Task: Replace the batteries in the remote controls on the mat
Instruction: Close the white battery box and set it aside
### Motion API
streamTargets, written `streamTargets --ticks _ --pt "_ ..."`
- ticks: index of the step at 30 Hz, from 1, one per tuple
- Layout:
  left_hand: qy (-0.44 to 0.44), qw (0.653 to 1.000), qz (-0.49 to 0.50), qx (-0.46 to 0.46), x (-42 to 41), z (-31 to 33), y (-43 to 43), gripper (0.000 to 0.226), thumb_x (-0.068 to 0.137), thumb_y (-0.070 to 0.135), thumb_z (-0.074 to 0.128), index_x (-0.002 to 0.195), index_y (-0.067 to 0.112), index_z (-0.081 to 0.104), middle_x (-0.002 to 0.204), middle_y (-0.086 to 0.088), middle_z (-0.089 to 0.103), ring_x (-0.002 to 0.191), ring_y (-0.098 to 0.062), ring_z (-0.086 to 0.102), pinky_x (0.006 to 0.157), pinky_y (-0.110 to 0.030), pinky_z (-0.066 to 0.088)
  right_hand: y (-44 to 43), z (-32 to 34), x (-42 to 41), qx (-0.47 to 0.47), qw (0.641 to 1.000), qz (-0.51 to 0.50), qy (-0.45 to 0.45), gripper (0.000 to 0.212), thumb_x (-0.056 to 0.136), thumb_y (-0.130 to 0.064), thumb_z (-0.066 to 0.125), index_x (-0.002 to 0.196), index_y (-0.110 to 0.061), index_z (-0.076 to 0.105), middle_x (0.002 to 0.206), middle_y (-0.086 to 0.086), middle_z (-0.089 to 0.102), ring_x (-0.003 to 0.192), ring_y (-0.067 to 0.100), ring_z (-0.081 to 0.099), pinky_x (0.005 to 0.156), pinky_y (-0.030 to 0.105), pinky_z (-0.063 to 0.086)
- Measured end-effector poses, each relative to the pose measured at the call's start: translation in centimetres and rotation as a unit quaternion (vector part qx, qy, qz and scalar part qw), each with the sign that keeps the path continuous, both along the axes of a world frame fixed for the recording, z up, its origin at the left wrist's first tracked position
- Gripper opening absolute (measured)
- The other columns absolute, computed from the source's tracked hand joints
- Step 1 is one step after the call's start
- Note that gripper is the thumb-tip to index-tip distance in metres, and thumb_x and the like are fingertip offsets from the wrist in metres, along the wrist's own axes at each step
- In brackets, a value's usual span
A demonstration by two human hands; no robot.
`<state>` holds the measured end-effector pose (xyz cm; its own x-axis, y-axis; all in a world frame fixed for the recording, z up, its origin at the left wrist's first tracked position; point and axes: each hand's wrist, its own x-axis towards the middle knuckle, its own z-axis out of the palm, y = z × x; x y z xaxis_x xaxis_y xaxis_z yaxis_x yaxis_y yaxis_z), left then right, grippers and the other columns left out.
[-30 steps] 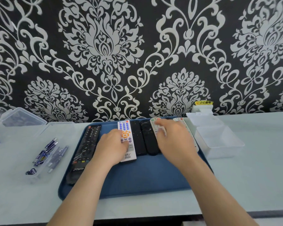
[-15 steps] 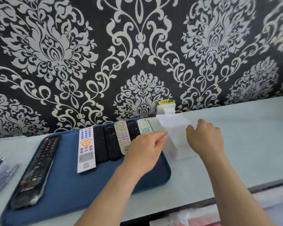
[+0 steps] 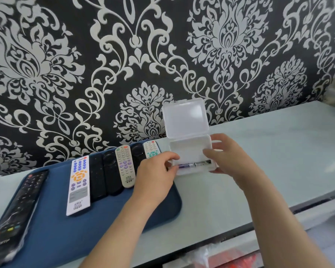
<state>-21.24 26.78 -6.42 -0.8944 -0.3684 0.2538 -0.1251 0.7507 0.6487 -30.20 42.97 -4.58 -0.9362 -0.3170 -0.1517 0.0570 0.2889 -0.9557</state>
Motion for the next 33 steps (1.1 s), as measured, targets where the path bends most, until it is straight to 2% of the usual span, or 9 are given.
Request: streamTargets --ticks 5,9,12,16,22,25,27,30,33 --pt "-0.007 1.0 0.005 -0.016 -0.1 -0.3 -0.4 0.026 0.088 0.015 0.064 0.107 0.032 0.068 0.087 0.008 0.065 0.085 -0.008 0.062 0.075 -0.018 0.045 0.5 0.3 0.3 -0.085 0.991 0.1 -0.029 0.042 0.09 -0.031 0.068 0.127 -0.048 0.057 0.119 0.016 0.062 0.103 0.02 0.069 0.083 0.041 0.06" --pt "0.0 0.995 -0.012 -0.094 0.0 0.0 -0.1 0.029 0.09 0.018 0.059 0.117 0.028 0.065 0.087 0.003 0.064 0.091 -0.018 0.06 0.078 -0.027 0.043 0.4 0.2 0.3 -0.11 0.989 0.102 0.005 0.031 0.085 -0.033 0.074 0.114 -0.041 0.068 0.123 0.014 0.061 0.111 0.024 0.065 0.095 0.048 0.054" --pt "0.011 0.983 -0.004 -0.184 0.0 0.1 0.0 0.029 0.092 0.022 0.054 0.118 0.027 0.065 0.1 0.0 0.067 0.098 -0.023 0.052 0.076 -0.03 0.039 0.2 0.3 0.4 -0.115 0.986 0.096 0.077 0.025 0.081 -0.022 0.079 0.102 -0.035 0.073 0.123 -0.002 0.066 0.123 0.016 0.056 0.1 0.039 0.049" --pt "-0.021 0.974 -0.002 -0.224 0.1 0.3 0.2 0.022 0.092 0.028 0.05 0.105 0.026 0.068 0.093 0.001 0.068 0.092 -0.024 0.059 0.07 -0.034 0.048 -0.3 0.9 1.0 -0.033 0.978 0.081 0.191 0.025 0.075 -0.016 0.083 0.093 -0.031 0.074 0.121 -0.01 0.052 0.109 -0.012 0.049 0.081 -0.001 0.037" --pt "-0.046 0.98 -0.067 -0.181 -0.2 0.1 1.1 0.038 0.087 0.033 0.062 0.123 0.022 0.057 0.11 -0.002 0.065 0.103 -0.024 0.057 0.085 -0.036 0.048 -0.7 0.9 1.4 -0.026 0.971 0.08 0.223 0.026 0.075 -0.015 0.083 0.092 -0.031 0.072 0.121 -0.011 0.047 0.113 -0.013 0.043 0.087 0.006 0.032" --pt "-0.111 0.956 -0.111 -0.246 -0.3 -0.5 1.5 0.059 0.09 0.04 0.057 0.144 0.034 0.033 0.142 0.001 0.044 0.121 -0.025 0.042 0.099 -0.038 0.038 -0.8 0.5 1.0 -0.028 0.973 0.041 0.225 0.024 0.079 -0.018 0.081 0.093 -0.034 0.069 0.121 -0.007 0.047 0.111 -0.009 0.045 0.082 -0.002 0.032" --pt "-0.131 0.936 -0.135 -0.297 -0.3 -0.7 1.9 0.049 0.096 0.035 0.045 0.143 0.04 0.032 0.149 0.0 0.036 0.125 -0.028 0.041 0.101 -0.041 0.032 -0.8 -0.1 0.6 -0.052 0.98 0.005 0.192 0.02 0.081 -0.025 0.079 0.092 -0.038 0.068 0.118 -0.002 0.051 0.107 0.001 0.053 0.086 0.011 0.042" --pt "-0.135 0.925 -0.154 -0.32 0.4 -0.4 2.7 0.042 0.099 0.041 0.028 0.14 0.041 0.034 0.151 -0.002 0.033 0.13 -0.028 0.039 0.104 -0.043 0.027 -0.9 -0.7 0.0 -0.097 0.983 -0.091 0.129 0.01 0.086 -0.032 0.071 0.093 -0.031 0.064 0.088 -0.002 0.058 0.075 0.012 0.057 0.06 0.017 0.045" --pt "-0.196 0.889 -0.189 -0.367 1.9 -1.0 4.4 0.056 0.095 0.059 0.02 0.146 0.035 0.02 0.159 -0.003 0.008 0.145 -0.025 0.009 0.115 -0.052 0.006 -0.7 -1.4 -0.5 -0.073 0.981 -0.156 0.088 0.015 0.094 -0.035 0.059 0.102 -0.023 0.057 0.079 -0.005 0.054 0.065 0.012 0.049 0.053 0.023 0.036"
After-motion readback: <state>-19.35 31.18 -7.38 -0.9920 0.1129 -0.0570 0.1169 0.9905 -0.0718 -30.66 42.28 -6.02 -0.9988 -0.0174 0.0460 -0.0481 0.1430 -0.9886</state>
